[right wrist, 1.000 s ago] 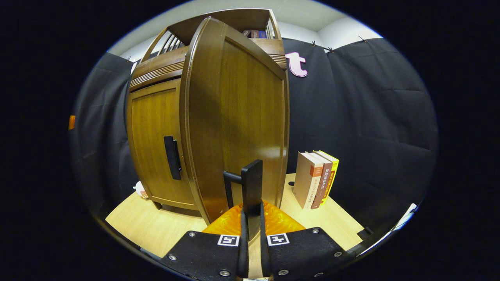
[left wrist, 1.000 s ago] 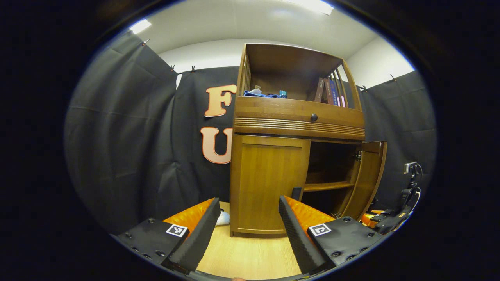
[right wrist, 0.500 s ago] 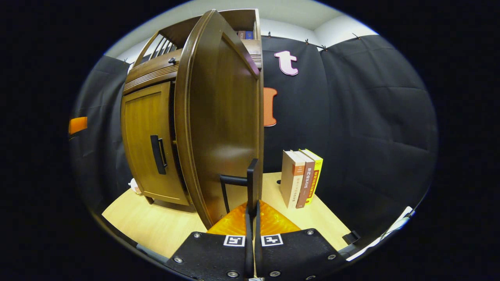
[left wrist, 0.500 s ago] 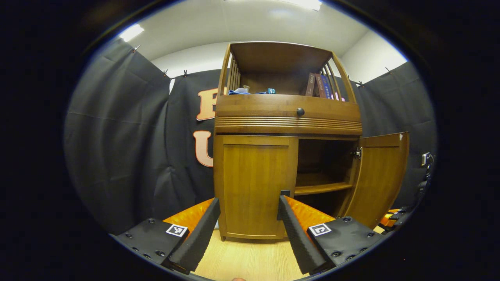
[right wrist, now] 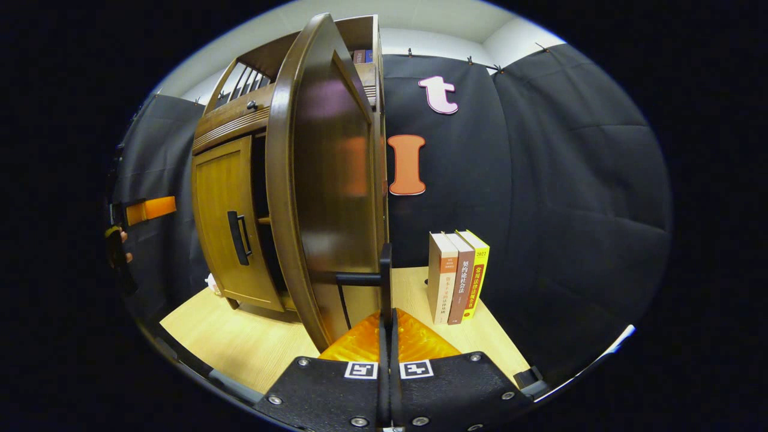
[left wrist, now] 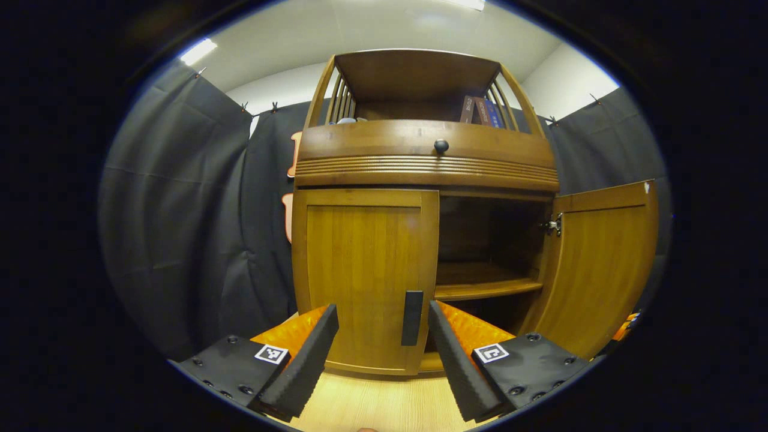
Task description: Open the right door of the double-door shoe cabinet with the right hand, and open the left door with the left hand.
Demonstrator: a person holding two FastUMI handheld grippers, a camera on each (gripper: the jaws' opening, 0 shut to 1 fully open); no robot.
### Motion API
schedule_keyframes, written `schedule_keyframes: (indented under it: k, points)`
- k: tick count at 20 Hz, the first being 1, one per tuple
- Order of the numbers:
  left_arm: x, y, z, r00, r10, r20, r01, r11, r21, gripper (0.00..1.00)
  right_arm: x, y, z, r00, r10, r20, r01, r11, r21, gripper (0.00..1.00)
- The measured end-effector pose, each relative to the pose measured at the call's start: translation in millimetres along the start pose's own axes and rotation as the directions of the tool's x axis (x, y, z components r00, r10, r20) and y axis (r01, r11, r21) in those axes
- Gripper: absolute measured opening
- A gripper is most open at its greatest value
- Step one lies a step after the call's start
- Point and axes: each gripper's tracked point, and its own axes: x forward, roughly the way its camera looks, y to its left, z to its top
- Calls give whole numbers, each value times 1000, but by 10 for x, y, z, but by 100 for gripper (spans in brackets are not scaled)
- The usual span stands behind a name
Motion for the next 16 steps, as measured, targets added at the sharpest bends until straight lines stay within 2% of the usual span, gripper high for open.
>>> schedule_keyframes:
  k: [4,5,6,10,11,12,13,15,16]
  points:
    - [132,-58,-41,1000,-12,22,12,1000,10,93,10,-134,8,999,37,5,-37,999,13,0]
    - [155,-60,-60,1000,-18,13,18,1000,26,93,7,-177,8,999,45,6,-45,999,15,5]
    - [170,-51,-91,1000,-22,5,22,999,36,93,-10,-213,2,999,52,7,-52,998,16,0]
    - [253,-109,-191,999,-29,-28,30,999,16,93,-71,-371,23,997,73,7,-73,997,38,3]
    - [239,-141,-198,999,-36,-40,36,999,2,93,-133,-365,36,996,86,10,-87,995,43,12]
    - [244,-162,-207,998,-38,-48,38,999,-8,94,-166,-387,36,996,89,10,-89,995,38,14]
    - [251,-162,-227,998,-34,-56,34,999,-13,94,-202,-425,59,996,85,10,-85,996,26,9]
    - [257,-167,-259,997,-29,-70,26,999,-34,94,-263,-462,86,997,77,19,-78,997,12,26]
    - [260,-195,-276,997,-28,-78,24,999,-45,94,-278,-489,102,997,70,25,-70,998,9,29]
